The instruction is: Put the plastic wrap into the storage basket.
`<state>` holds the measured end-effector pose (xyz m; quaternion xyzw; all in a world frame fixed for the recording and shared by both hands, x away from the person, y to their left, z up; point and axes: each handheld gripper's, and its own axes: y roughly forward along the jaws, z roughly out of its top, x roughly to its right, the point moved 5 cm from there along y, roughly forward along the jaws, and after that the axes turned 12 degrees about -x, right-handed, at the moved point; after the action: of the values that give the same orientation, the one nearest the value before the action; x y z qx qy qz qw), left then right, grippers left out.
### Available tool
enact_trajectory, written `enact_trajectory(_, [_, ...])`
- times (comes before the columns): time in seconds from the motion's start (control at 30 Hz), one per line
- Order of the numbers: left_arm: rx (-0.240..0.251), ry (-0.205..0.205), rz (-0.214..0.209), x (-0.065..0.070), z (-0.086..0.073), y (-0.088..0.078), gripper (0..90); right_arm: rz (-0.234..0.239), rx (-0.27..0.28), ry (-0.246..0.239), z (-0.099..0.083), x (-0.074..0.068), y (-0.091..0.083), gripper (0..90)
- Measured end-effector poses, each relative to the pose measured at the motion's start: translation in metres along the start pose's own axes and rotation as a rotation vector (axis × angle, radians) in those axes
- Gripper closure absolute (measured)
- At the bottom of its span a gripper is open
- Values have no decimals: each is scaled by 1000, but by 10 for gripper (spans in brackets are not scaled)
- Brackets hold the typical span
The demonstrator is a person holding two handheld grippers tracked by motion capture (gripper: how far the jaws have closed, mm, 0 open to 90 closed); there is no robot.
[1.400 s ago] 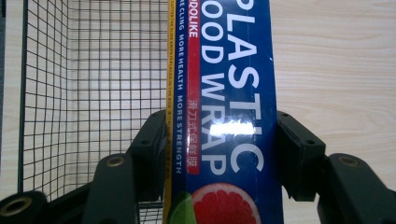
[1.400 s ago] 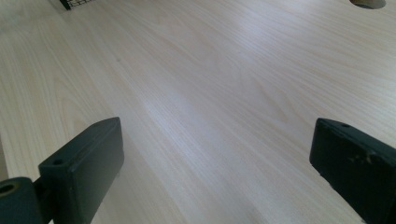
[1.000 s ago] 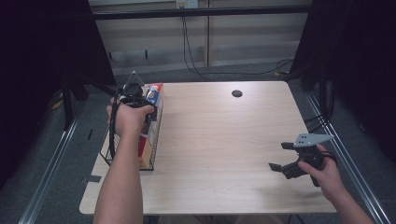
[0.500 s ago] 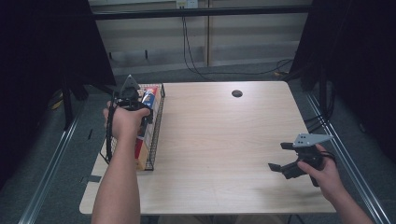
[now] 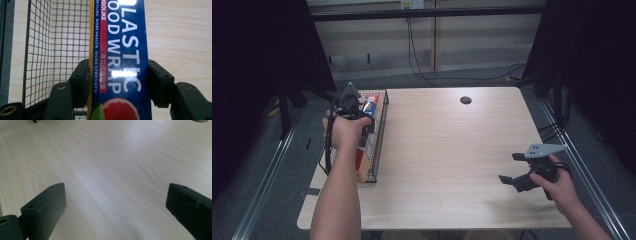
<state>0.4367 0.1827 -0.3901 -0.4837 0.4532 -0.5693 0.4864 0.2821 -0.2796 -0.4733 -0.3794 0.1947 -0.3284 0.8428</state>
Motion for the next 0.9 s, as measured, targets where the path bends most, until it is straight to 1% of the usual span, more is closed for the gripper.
enact_trajectory(0.07, [-9,-12,-4,-2,0,3,436,1,-2,-4,0,0,1,27])
enact_trajectory(0.2, [-5,-16,1,-7,0,5,436,0,-2,-5,0,0,2,27])
enact_trajectory(0.23, [-1,-25,-5,-7,0,6,436,-1,-3,-4,0,0,2,26])
enact_trajectory(0.27, [2,-19,5,-8,1,6,436,1,-5,-6,0,0,2,27])
enact_trajectory(0.33, [6,-24,9,-10,1,6,436,1,-6,-4,0,0,2,27])
enact_trajectory(0.37, [6,-15,15,-12,2,6,436,-1,-6,-4,0,0,2,27])
enact_trajectory(0.4, [6,-23,6,-12,2,7,436,-1,-9,-3,0,0,3,27])
enact_trajectory(0.43, [4,-15,17,-15,2,8,436,-1,-11,-4,0,0,3,27])
enact_trajectory(0.47, [5,-27,8,-15,2,9,435,-3,-11,-4,0,0,3,27])
enact_trajectory(0.5, [0,-16,15,-17,2,9,436,-2,-11,-3,0,0,3,27])
enact_trajectory(0.53, [2,-28,9,-16,2,11,435,-3,-11,-3,0,0,3,27])
enact_trajectory(0.6, [-1,-17,25,-21,2,13,435,-3,-10,-3,0,1,3,27])
enact_trajectory(0.63, [2,-33,15,-20,2,14,435,-4,-11,-4,0,1,3,27])
enact_trajectory(0.67, [1,-31,21,-22,2,15,435,-1,-10,-3,-1,1,3,27])
enact_trajectory(0.73, [-7,-38,17,-24,2,19,435,-5,-10,0,-1,1,4,27])
enact_trajectory(0.77, [-6,-35,26,-25,2,20,435,-5,-9,-3,-1,1,3,27])
enact_trajectory(0.87, [-11,-32,31,-28,2,24,435,-1,-12,2,-1,1,3,27])
enact_trajectory(0.9, [-9,-44,26,-28,2,26,435,-2,-12,1,-1,1,3,27])
